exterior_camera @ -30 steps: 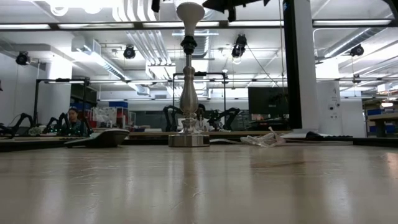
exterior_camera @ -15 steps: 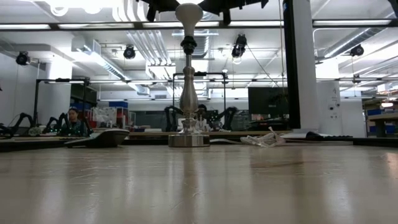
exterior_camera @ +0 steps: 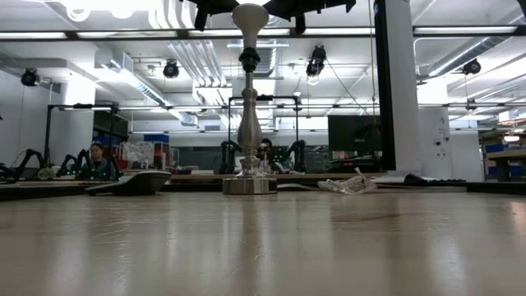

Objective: Screw lightbulb
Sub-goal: Remove the lightbulb from the table lamp

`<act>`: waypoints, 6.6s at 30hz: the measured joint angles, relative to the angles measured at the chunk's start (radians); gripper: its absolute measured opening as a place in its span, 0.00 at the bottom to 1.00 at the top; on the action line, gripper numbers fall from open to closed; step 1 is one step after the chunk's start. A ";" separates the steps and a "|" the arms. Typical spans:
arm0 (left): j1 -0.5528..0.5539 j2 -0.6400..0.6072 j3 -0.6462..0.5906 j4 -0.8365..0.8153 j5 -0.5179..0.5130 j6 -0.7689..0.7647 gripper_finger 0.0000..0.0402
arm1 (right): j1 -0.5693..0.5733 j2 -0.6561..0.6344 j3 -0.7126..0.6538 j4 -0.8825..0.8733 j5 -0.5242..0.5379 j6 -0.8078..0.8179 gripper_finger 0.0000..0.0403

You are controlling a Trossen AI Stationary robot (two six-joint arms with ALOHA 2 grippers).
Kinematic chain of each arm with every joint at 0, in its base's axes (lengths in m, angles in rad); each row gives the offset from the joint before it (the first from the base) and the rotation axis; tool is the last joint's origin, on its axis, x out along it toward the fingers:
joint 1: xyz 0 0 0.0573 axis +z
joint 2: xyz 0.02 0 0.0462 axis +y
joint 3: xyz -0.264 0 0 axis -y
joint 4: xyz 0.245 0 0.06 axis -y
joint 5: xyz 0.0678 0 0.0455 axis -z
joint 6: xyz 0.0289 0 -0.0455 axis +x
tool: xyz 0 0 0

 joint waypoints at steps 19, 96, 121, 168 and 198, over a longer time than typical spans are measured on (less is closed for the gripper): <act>-0.033 -0.010 0.013 0.089 0.052 -0.082 0.00 | 0.000 0.031 0.075 0.005 0.013 0.010 0.00; 0.004 -0.055 -0.005 -0.018 -0.106 0.150 0.00 | 0.008 0.041 0.198 -0.177 0.002 0.000 0.00; -0.038 -0.029 -0.008 -0.044 0.039 -0.008 0.00 | -0.002 0.041 0.082 -0.016 0.062 -0.007 0.00; 0.036 -0.001 0.058 -0.099 -0.092 0.215 0.00 | 0.007 -0.028 0.241 -0.364 0.084 -0.042 0.00; 0.035 0.004 0.042 -0.090 -0.022 0.093 0.00 | 0.007 -0.033 0.027 -0.102 0.054 -0.057 0.00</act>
